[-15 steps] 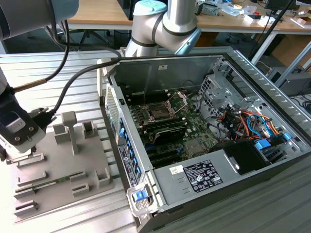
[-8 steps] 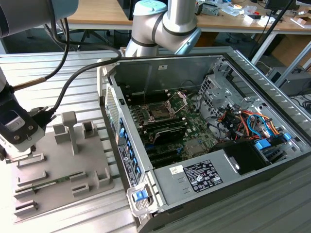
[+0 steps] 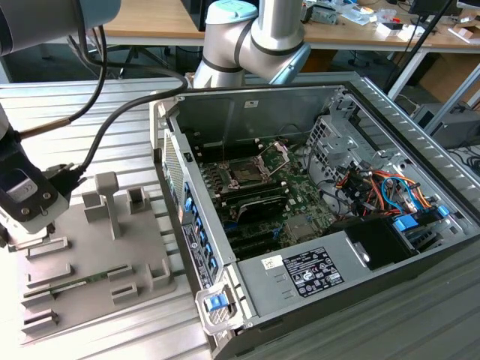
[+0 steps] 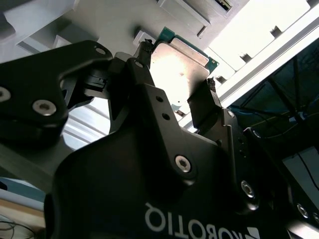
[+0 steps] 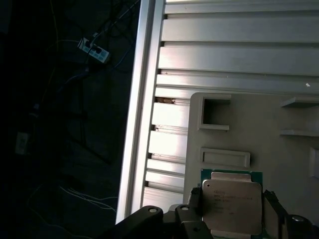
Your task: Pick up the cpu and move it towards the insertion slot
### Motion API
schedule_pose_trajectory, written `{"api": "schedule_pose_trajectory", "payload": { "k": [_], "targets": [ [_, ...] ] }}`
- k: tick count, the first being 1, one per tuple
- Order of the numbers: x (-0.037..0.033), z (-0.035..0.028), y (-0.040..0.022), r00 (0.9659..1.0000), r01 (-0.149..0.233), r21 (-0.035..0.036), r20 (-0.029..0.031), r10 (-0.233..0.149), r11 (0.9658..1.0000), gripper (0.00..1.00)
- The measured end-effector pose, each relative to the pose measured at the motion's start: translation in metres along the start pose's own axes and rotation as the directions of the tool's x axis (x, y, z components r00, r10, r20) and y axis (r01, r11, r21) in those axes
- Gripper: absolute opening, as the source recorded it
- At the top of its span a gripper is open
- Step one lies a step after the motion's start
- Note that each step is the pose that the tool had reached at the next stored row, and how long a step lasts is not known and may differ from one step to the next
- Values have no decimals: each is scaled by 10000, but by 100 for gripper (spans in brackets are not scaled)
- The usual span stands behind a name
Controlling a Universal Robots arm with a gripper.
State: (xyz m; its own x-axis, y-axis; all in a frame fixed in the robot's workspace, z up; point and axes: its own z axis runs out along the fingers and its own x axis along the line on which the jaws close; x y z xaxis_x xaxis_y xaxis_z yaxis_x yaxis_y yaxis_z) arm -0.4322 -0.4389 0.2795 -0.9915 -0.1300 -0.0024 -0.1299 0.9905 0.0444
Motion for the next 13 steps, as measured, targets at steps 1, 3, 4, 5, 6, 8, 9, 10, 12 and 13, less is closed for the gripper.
{"api": "schedule_pose_trajectory", "payload": {
  "k": [1, 3, 4, 5, 6, 8, 9, 10, 12, 13],
  "targets": [
    [0, -4, 0, 10000, 0, 0, 0, 0, 10000, 55],
    [0, -8, 0, 10000, 0, 0, 0, 0, 10000, 55],
    [0, -12, 0, 10000, 0, 0, 0, 0, 10000, 55],
    [0, -15, 1, 10000, 0, 0, 0, 0, 10000, 55],
    [0, -18, 1, 10000, 0, 0, 0, 0, 10000, 55],
    [0, -26, 1, 10000, 0, 0, 0, 0, 10000, 55],
    [-1, -29, 1, 10000, 0, 0, 0, 0, 10000, 55],
    [0, -32, 1, 10000, 0, 0, -1, 0, 10000, 55],
    [0, -36, 2, 10000, 0, 0, 0, 0, 10000, 55],
    [0, -39, 2, 10000, 0, 0, 1, 0, 10000, 55]
  ]
}}
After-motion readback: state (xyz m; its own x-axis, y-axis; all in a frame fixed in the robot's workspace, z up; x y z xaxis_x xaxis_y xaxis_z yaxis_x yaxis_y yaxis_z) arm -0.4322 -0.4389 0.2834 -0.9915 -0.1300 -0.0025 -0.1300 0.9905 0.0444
